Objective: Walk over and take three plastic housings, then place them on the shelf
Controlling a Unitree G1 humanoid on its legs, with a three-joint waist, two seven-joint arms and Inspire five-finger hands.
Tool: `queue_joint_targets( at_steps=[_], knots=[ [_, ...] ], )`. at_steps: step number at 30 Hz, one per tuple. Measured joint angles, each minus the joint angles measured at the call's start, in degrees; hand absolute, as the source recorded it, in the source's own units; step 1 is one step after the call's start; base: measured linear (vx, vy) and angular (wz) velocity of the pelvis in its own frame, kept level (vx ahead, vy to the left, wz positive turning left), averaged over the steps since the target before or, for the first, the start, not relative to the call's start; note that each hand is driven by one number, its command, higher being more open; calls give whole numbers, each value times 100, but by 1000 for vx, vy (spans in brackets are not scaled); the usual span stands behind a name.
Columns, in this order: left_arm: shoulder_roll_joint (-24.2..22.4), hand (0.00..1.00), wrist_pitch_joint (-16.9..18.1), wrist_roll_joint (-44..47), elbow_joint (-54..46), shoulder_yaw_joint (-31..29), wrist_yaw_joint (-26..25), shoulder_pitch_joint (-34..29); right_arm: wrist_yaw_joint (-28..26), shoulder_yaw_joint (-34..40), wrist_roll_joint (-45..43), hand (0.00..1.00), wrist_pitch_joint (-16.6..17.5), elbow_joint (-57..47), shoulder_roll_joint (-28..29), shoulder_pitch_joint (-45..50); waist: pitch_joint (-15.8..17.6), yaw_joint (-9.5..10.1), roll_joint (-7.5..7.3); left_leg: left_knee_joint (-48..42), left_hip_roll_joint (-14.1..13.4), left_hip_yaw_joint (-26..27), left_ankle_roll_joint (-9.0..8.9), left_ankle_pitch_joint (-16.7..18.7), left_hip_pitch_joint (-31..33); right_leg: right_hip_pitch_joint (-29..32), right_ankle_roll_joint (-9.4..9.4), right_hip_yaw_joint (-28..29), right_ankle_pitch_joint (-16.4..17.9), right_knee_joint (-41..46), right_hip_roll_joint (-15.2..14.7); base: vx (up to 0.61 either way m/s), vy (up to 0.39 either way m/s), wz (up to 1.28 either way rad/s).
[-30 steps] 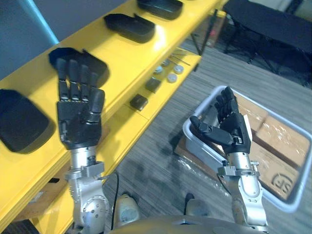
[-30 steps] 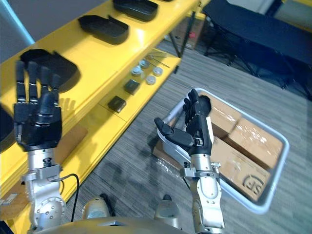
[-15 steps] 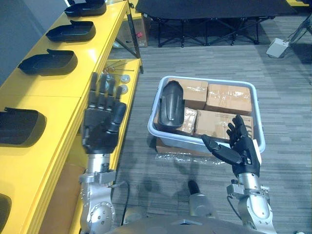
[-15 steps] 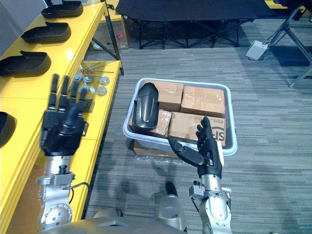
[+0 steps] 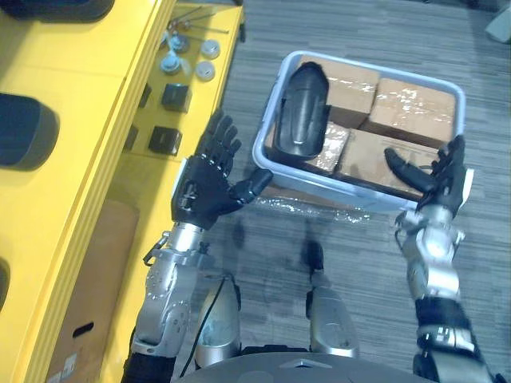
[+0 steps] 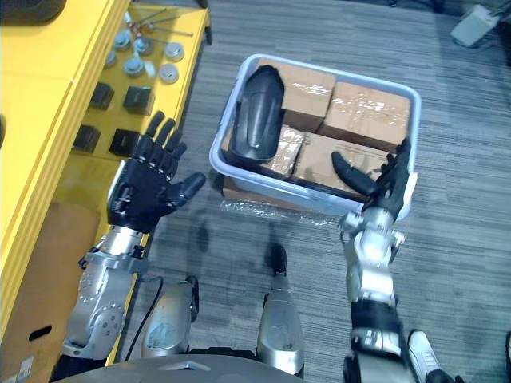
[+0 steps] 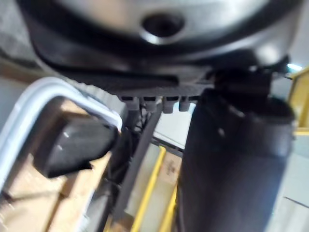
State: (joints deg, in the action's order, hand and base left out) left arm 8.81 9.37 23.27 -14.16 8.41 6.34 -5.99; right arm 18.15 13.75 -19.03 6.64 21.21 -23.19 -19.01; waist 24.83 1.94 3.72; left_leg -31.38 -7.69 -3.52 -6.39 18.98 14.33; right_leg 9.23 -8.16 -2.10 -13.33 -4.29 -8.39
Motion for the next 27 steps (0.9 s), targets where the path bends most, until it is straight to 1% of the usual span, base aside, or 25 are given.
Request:
queue_joint_targets(
  at_steps=[1, 3, 5, 7, 8, 9, 10, 11, 12, 13, 15, 17, 18, 19, 22, 23, 24, 26, 27],
  knots=[
    [41, 100, 1, -157, 91, 5, 0, -2, -56, -12, -71, 100, -93, 201, -147, -199, 0, 36, 0, -27, -1, -67, -4, -4, 88, 41, -7, -63, -8, 1, 7, -30, 0, 30],
    [143, 100, 2, -241, 206, 43, 64, -7, -225, -105, -221, 100, -209, 832, -564, -642, 26, 200, -3, -72, 7, -174, -15, -13, 266, 129, -12, -182, -22, 8, 12, -16, 20, 23],
    [196, 100, 24, -237, 321, 77, 140, 46, -357, -145, -220, 100, -241, 1304, -724, -937, 40, 288, 17, -128, 18, -260, -15, -13, 363, 153, -13, -304, -25, 24, 13, 0, 24, 20],
    [255, 100, 41, -235, 488, 156, 146, 209, -433, -324, -252, 100, -252, 1640, -958, -1203, 90, 346, 89, -184, 40, -353, -15, -12, 448, 174, -6, -468, -30, 70, 5, -20, 36, 24],
    [255, 100, 41, -215, 619, 241, 145, 360, -496, -410, -282, 100, -296, 1821, -1124, -1420, 135, 407, 161, -252, 54, -405, -14, -12, 511, 204, -6, -555, -30, 127, -2, -40, 35, 19],
    [254, 100, 42, -184, 672, 275, 147, 421, -520, -436, -282, 100, -329, 1901, -1190, -1534, 147, 429, 184, -266, 67, -424, -13, -11, 542, 226, -6, -584, -30, 143, -11, -48, 37, 15],
    [242, 100, 42, -123, 752, 319, 146, 496, -549, -506, -279, 100, -424, 2032, -1275, -1778, 154, 450, 198, -288, 106, -454, -6, -16, 615, 282, -6, -619, -30, 169, -42, -50, 42, 15],
    [237, 100, 41, -87, 830, 394, 136, 552, -590, -562, -270, 100, -502, 2135, -1375, -1988, 193, 473, 258, -358, 115, -485, -4, -15, 674, 307, -6, -656, -30, 211, -46, -54, 44, 11],
    [239, 100, 41, -87, 870, 435, 134, 570, -597, -604, -268, 100, -526, 2191, -1419, -2071, 194, 500, 263, -375, 121, -487, -3, -15, 709, 350, -6, -665, -30, 244, -52, -64, 39, 3],
    [231, 100, 41, -86, 951, 511, 131, 628, -637, -687, -260, 100, -614, 2293, -1510, -2224, 206, 571, 280, -417, 126, -487, -3, -15, 768, 426, -5, -689, -30, 313, -57, -68, 34, 3],
    [219, 100, 41, -83, 1065, 629, 120, 663, -657, -777, -177, 100, -759, 2440, -1579, -2421, 231, 607, 311, -485, 137, -527, -3, -15, 846, 467, -4, -730, -29, 359, -64, -67, 32, 6],
    [127, 100, 41, -83, 1285, 777, 49, 755, -693, -899, -162, 100, -924, 2565, -1700, -2613, 288, 673, 426, -567, 143, -565, -1, -15, 907, 508, 17, -772, -14, 457, -68, -99, 40, 5],
    [101, 100, 42, -82, 1334, 809, 19, 759, -696, -939, -159, 100, -970, 2600, -1729, -2664, 295, 708, 440, -573, 151, -564, 3, -18, 926, 541, 29, -787, -3, 486, -79, -93, 28, 2],
    [50, 100, 43, -78, 1452, 879, -47, 781, -694, -996, -158, 100, -1049, 2654, -1762, -2776, 313, 749, 479, -586, 152, -565, 8, -39, 972, 602, 45, -812, 10, 540, -88, -91, 16, 2],
    [-1, 100, 43, -35, 1607, 940, -124, 789, -687, -1101, -152, 100, -1356, 2762, -1763, -3040, 320, 768, 498, -590, 156, -616, -10, -118, 1109, 753, 58, -876, 22, 644, -99, -76, 9, 5],
    [-13, 100, 43, -12, 1620, 968, -152, 789, -674, -1101, -142, 100, -1543, 2774, -1763, -3107, 323, 781, 503, -582, 156, -624, -21, -143, 1133, 795, 64, -878, 27, 683, -101, -74, 18, 3],
    [-61, 100, 43, 117, 1625, 1028, -209, 788, -651, -1102, -83, 100, -1835, 2813, -1763, -3154, 323, 815, 504, -552, 158, -624, -33, -181, 1136, 839, 78, -878, 42, 749, -116, -58, 17, 2],
    [-138, 100, 43, 152, 1626, 1025, -285, 802, -648, -1102, 87, 100, -2031, 2807, -1764, -3210, 325, 842, 508, -533, 160, -624, -43, -219, 1140, 888, 101, -892, 77, 843, -135, -52, 24, 4],
    [-191, 100, 43, 153, 1626, 1029, -334, 825, -656, -1103, 209, 0, -2200, 2811, -1765, -3285, 324, 850, 508, -526, 160, -632, -49, -242, 1140, 899, 111, -919, 98, 887, -146, -64, 32, 5]
  ],
)
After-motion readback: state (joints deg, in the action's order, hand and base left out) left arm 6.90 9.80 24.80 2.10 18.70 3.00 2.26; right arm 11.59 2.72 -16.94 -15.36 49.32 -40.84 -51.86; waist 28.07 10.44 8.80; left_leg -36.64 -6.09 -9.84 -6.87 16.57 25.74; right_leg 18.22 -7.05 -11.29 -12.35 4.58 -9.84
